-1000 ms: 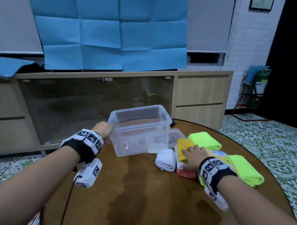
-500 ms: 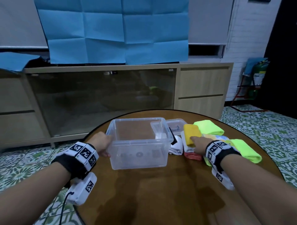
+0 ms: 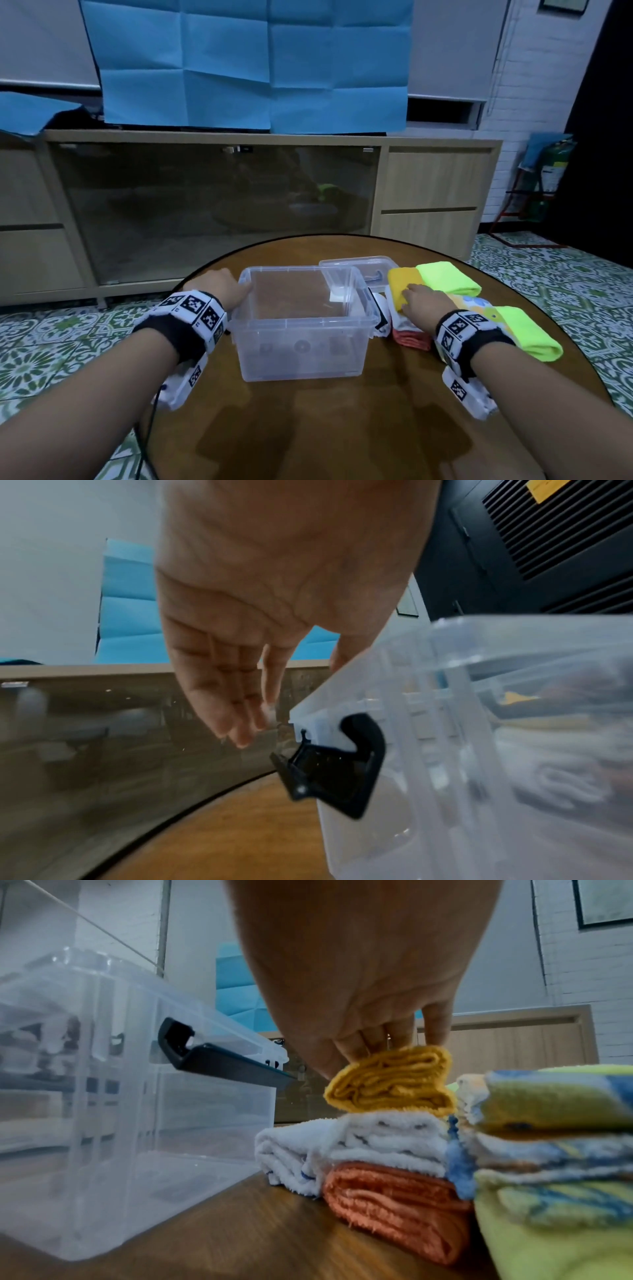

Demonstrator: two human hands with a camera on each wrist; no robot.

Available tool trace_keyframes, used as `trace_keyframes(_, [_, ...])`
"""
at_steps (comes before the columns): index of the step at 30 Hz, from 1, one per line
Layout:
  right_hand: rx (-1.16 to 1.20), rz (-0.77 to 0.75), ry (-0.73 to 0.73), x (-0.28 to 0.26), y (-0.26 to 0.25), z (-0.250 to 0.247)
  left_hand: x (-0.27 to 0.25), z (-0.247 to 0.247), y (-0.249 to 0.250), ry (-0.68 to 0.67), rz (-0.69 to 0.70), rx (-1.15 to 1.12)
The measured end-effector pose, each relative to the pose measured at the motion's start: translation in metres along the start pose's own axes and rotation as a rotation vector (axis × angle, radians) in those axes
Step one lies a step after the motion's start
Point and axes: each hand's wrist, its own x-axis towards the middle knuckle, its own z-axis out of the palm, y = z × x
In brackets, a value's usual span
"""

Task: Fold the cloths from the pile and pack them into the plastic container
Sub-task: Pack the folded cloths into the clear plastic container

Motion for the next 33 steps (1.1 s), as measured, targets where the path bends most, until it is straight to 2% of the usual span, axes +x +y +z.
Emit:
trace_keyframes(2, [0.019,-0.036,0.009,0.001,0.001,0.004,0.012,0.01,0.007,-0.026,-0.016,-0.12])
trace_keyframes(4, [0.019,-0.052,-0.064,0.001,0.0,0.008,0.021,0.024,0.015,-0.084,-0.029,-0.21])
trace_keyframes(10, [0.071,-0.062,-0.133,0.011,0.006,0.011,0.026,0.036,0.032,-0.102,-0.019,-0.234])
trace_keyframes(15, [0.055,-0.072,-0.1,0.01,0.007,0.015,0.018,0.037,0.039,-0.088,-0.039,-0.23])
trace_keyframes(20, [0.33,-0.035,-0.087,0.015,0.018,0.011,0.005,0.035,0.044,-0.097,-0.054,-0.228])
trace_keyframes(23, [0.444,-0.006,0.033,0.009,0.028,0.007,0.003,0.036,0.043,-0.097,-0.057,-0.239])
trace_keyframes(25, [0.528,0.11,0.179,0.003,0.041,0.002,0.007,0.038,0.042,-0.09,-0.05,-0.258])
trace_keyframes(27, [0.564,0.268,0.263,-0.002,0.065,-0.001,0.008,0.038,0.043,-0.064,-0.061,-0.284])
trace_keyframes(29, [0.562,0.402,0.25,-0.01,0.091,0.0,0.006,0.036,0.045,-0.02,-0.085,-0.254])
trace_keyframes(33, [0.57,0.605,0.065,-0.031,0.117,0.019,0.001,0.031,0.055,0.058,-0.056,-0.144])
